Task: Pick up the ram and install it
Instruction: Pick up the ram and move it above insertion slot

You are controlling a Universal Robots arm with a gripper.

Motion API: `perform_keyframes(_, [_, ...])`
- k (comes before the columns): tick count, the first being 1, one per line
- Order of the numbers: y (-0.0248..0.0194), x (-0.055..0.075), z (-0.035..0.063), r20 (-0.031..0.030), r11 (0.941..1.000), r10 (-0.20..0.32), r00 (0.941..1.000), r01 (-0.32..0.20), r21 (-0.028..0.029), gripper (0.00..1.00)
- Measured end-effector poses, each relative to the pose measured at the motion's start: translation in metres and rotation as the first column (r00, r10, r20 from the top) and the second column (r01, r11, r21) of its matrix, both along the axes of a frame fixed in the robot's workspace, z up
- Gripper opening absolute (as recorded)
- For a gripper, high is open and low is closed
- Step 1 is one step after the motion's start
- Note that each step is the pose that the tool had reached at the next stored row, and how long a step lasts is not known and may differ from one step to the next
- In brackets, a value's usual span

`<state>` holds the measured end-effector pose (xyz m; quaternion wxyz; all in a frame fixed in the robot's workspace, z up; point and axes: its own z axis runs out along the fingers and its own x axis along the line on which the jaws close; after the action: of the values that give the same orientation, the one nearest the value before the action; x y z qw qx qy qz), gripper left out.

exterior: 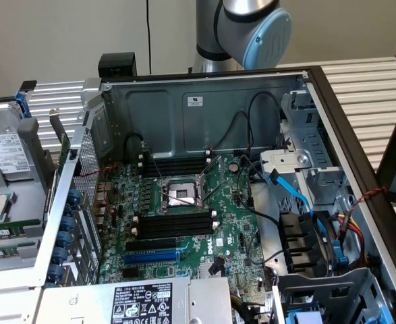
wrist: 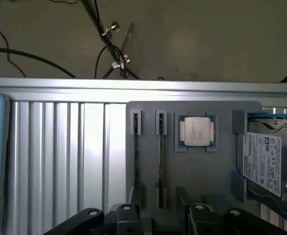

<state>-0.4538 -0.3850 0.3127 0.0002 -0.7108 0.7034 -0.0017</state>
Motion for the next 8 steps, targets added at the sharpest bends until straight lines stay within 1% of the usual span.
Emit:
perform_keyframes(2, [-0.0007,0.0,-0.0035,0.0,1.0,0.002,1.0,-0.002,0.0,0.42])
perform_keyframes(5, [-0.0031,0.0,-0.0089,0.0,1.0,0.005,1.0,-0.005,0.0,0.42])
perform_keyframes(8, [-0.0089,0.0,-0.0145,-0.0001,1.0,0.008,1.0,-0.008,0.0,0.42])
